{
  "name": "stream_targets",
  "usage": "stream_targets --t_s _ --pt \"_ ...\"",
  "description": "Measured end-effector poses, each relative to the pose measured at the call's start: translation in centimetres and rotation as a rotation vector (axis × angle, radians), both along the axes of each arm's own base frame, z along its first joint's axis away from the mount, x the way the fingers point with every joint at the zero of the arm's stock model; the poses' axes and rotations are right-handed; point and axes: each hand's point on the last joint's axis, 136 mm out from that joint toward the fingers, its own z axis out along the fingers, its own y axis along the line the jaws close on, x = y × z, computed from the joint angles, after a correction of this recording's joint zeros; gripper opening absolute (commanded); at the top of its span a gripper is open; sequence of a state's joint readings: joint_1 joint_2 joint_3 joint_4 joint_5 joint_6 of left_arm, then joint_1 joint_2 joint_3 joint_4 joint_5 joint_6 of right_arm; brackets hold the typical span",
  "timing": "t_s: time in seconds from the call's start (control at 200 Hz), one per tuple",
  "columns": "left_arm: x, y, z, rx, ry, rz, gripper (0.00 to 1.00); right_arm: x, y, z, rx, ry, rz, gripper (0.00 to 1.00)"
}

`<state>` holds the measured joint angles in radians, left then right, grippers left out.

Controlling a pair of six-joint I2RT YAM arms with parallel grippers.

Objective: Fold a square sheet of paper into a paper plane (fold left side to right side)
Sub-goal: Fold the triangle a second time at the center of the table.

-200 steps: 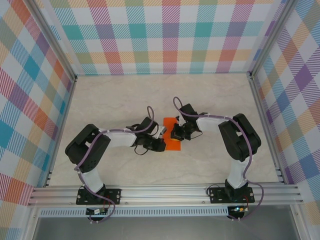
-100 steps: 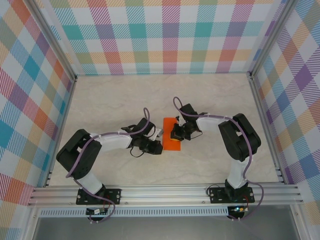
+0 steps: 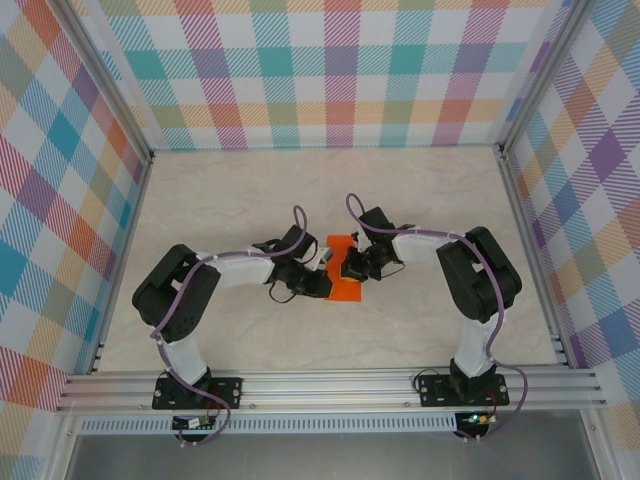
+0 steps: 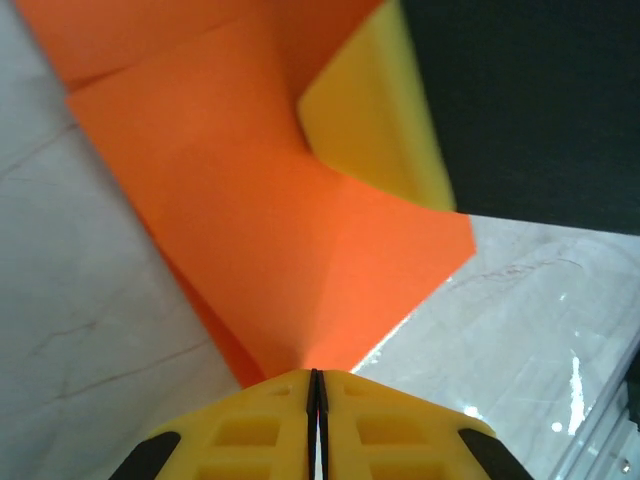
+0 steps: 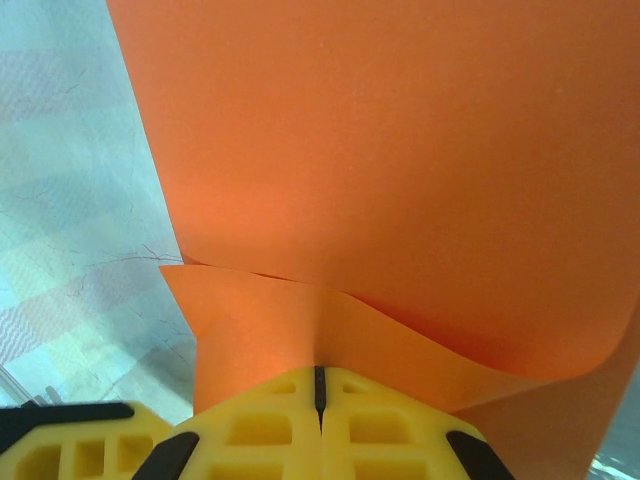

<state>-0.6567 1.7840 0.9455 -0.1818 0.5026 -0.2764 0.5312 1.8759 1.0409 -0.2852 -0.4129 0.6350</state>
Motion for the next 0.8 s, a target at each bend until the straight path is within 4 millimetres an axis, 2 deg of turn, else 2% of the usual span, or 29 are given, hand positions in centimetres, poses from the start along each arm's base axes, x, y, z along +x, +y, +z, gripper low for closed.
stream_targets --t_s 0.205,0.545,0.8 --pt "-0.1 0.1 -1.0 0.006 0.024 -0.002 0.11 0.0 0.0 0.0 0.0 0.0 0.0 0.01" --pt "0.0 0.2 -1.1 0.018 0.008 -0.016 0.11 0.1 -0.2 0.2 -0.019 0.005 0.0 0.02" --pt "0.0 0.2 -1.2 0.026 -0.004 -0.023 0.11 -0.2 0.3 1.3 -0.017 -0.016 0.019 0.0"
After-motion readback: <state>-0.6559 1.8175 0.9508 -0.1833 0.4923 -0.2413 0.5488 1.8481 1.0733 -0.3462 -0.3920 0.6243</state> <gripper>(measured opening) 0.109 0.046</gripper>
